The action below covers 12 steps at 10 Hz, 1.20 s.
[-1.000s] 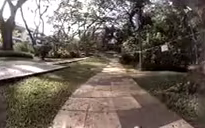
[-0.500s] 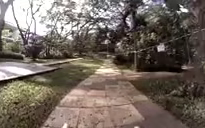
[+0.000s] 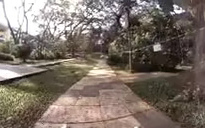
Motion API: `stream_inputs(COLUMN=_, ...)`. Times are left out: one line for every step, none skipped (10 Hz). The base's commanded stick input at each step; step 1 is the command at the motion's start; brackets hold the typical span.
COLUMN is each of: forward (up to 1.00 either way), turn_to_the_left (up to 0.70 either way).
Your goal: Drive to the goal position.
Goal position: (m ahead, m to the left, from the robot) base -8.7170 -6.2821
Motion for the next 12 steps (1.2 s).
stream_inputs(forward=0.70, turn_to_the_left=0.00)
stream_inputs(forward=0.70, turn_to_the_left=0.00)
stream_inputs(forward=0.70, turn_to_the_left=0.00)
stream_inputs(forward=0.70, turn_to_the_left=0.00)
stream_inputs(forward=0.70, turn_to_the_left=0.00)
stream_inputs(forward=0.70, turn_to_the_left=0.00)
stream_inputs(forward=0.70, turn_to_the_left=0.00)
stream_inputs(forward=0.70, turn_to_the_left=0.00)
stream_inputs(forward=0.70, turn_to_the_left=0.00)
stream_inputs(forward=0.70, turn_to_the_left=0.00)
stream_inputs(forward=0.70, turn_to_the_left=0.00)
stream_inputs(forward=0.70, turn_to_the_left=0.00)
